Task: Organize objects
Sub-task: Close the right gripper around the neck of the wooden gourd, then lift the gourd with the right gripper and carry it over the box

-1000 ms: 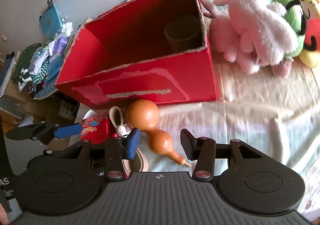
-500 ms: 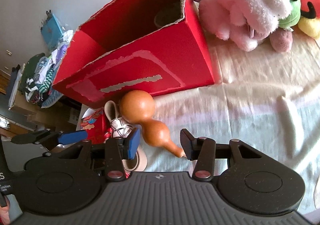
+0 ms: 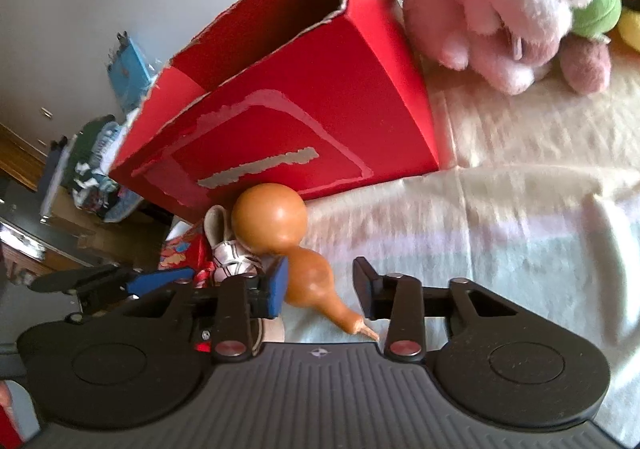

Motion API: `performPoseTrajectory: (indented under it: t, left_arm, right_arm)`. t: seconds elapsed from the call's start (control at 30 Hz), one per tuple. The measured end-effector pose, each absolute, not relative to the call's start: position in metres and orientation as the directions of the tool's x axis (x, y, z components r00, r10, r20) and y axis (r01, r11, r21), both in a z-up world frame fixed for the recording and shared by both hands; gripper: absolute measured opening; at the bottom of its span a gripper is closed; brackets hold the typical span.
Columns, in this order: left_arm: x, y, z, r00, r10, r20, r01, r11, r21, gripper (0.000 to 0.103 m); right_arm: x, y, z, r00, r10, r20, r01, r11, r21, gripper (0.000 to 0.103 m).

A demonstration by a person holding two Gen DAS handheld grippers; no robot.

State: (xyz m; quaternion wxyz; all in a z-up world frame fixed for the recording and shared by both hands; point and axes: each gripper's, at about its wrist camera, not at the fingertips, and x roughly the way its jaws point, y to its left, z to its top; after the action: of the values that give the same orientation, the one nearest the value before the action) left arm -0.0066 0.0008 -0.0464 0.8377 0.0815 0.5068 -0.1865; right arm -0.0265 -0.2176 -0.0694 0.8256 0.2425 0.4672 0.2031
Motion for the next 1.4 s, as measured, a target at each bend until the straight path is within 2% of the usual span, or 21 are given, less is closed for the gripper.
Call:
performPoseTrajectory:
  t: [0.2,0.4,0.6,0.8,0.93,1.13,1.4]
  left_arm:
    - [-0.005,0.008,-0.045,0.421,-0.351,-0.836,0.439,0.886,-0.151,0.069]
    - [-0.008,0.029,-0.04,0.405,-0.43,-0.806,0.444,0.864,-0.238,0.069]
    - [-0.005,0.038,-0.03,0.422,-0.45,-0.787,0.455,0.856,-0.246,0.068]
    - [-0.001,0.039,-0.038,0.4,-0.446,-0.801,0.45,0.857,-0.253,0.068]
    - [0.0,0.041,-0.038,0.389,-0.455,-0.801,0.452,0.852,-0.265,0.068]
    - [-0.001,0.032,-0.037,0.381,-0.476,-0.793,0.484,0.833,-0.268,0.068]
    - [0.004,0.004,-0.041,0.341,-0.518,-0.784,0.54,0.791,-0.287,0.068]
  right_arm:
    - [-0.014,-0.217,-0.07,0.473,0.608,-0.638,-0.193,0.778,0.598,0.039]
    - [0.005,-0.205,-0.069,0.379,0.681,-0.626,-0.331,0.732,0.596,0.038]
    - [0.015,-0.189,-0.072,0.305,0.693,-0.653,-0.427,0.712,0.557,0.038]
    - [0.026,-0.19,-0.088,0.245,0.738,-0.629,-0.364,0.671,0.646,0.04]
    - [0.023,-0.19,-0.099,0.227,0.75,-0.621,-0.316,0.66,0.682,0.037]
    - [0.007,-0.206,-0.104,0.281,0.764,-0.581,-0.218,0.64,0.737,0.032]
    - [-0.017,-0.26,-0.108,0.398,0.732,-0.553,-0.067,0.624,0.779,0.032]
